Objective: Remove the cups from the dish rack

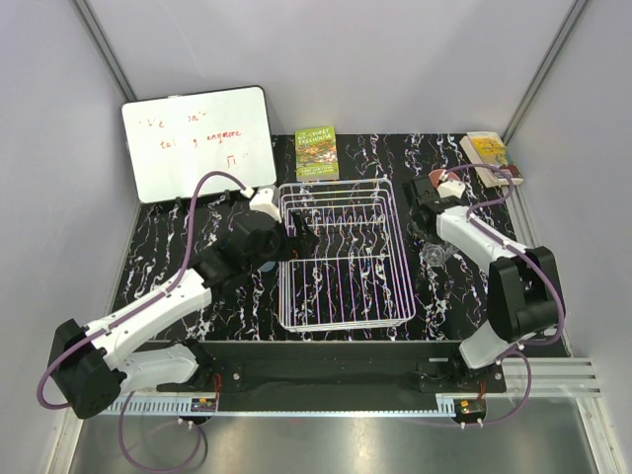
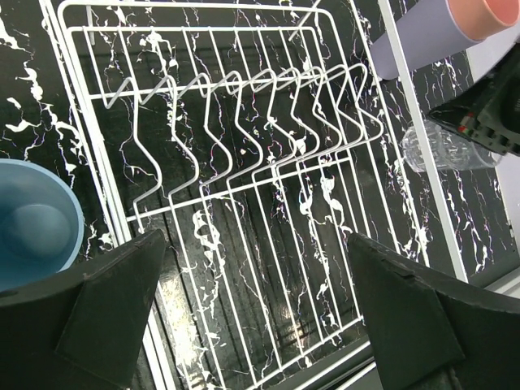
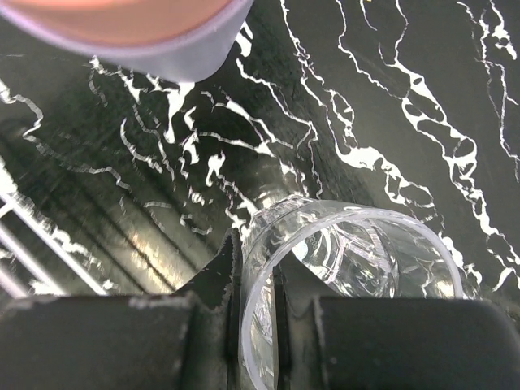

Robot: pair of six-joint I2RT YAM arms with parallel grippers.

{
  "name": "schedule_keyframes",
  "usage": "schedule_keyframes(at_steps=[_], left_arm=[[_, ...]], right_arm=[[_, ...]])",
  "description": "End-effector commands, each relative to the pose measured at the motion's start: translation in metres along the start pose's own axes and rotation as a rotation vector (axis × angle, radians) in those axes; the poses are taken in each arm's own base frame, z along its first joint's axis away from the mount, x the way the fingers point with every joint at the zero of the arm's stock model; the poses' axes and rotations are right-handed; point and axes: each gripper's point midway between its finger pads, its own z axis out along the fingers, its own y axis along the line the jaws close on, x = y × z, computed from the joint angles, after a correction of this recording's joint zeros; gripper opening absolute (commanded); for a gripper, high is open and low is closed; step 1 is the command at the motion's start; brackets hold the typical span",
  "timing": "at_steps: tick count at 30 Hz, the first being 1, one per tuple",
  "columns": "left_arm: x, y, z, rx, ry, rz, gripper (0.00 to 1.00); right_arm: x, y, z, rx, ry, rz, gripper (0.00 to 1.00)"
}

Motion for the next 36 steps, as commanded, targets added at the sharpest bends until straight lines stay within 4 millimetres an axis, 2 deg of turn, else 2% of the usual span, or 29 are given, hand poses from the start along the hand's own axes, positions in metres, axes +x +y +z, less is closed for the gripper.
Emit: schedule_keyframes(at_steps=[1, 7, 11, 15, 16, 19, 25, 30, 32, 33, 34, 36], left_arm=[[-0.015, -0.004, -0.007, 0.009, -0.051, 0.006, 0.99], [-0.011, 0.000, -0.006, -0.003, -0.038, 0.004, 0.99], [-0.008, 0.000, -0.004, -0.006, -0.029, 0.001, 0.99], [-0.006, -0.002, -0.003, -0.001, -0.019, -0.001, 0.99], [-0.007, -0.004, -0.004, 0.008, -0.018, 0.000, 0.99], [-0.009, -0.004, -0.006, 0.010, -0.026, 0.008, 0.99], [-0.013, -0.001, -0.007, -0.009, -0.040, 0.017, 0.99], [-0.014, 0.004, -0.007, -0.036, -0.041, 0.021, 0.99], [-0.015, 0.007, -0.008, -0.055, -0.046, 0.024, 0.99], [-0.015, 0.010, -0.009, -0.068, -0.044, 0.027, 0.99], [-0.016, 0.013, -0.008, -0.087, -0.047, 0.029, 0.99], [-0.014, 0.016, -0.010, -0.107, -0.040, 0.039, 0.99]], right_arm=[[-0.025, 0.017, 0.009, -0.033, -0.043, 0.051, 0.00], [-0.012, 0.022, 0.026, -0.018, 0.001, 0.023, 0.00], [-0.006, 0.024, 0.027, -0.033, 0.021, 0.015, 0.01], [-0.003, 0.026, 0.024, -0.059, 0.032, 0.023, 0.10], [-0.007, 0.026, 0.019, -0.076, 0.023, 0.032, 0.17], [-0.018, 0.025, 0.004, -0.112, -0.014, 0.059, 0.28], [-0.044, 0.021, -0.032, -0.194, -0.083, 0.087, 0.38], [-0.054, 0.015, -0.056, -0.243, -0.113, 0.107, 0.43], [-0.060, 0.013, -0.073, -0.290, -0.143, 0.121, 0.45], [-0.060, 0.014, -0.081, -0.318, -0.148, 0.122, 0.49], [-0.067, 0.013, -0.097, -0.364, -0.188, 0.131, 0.53], [-0.065, 0.018, -0.115, -0.430, -0.212, 0.112, 0.63]])
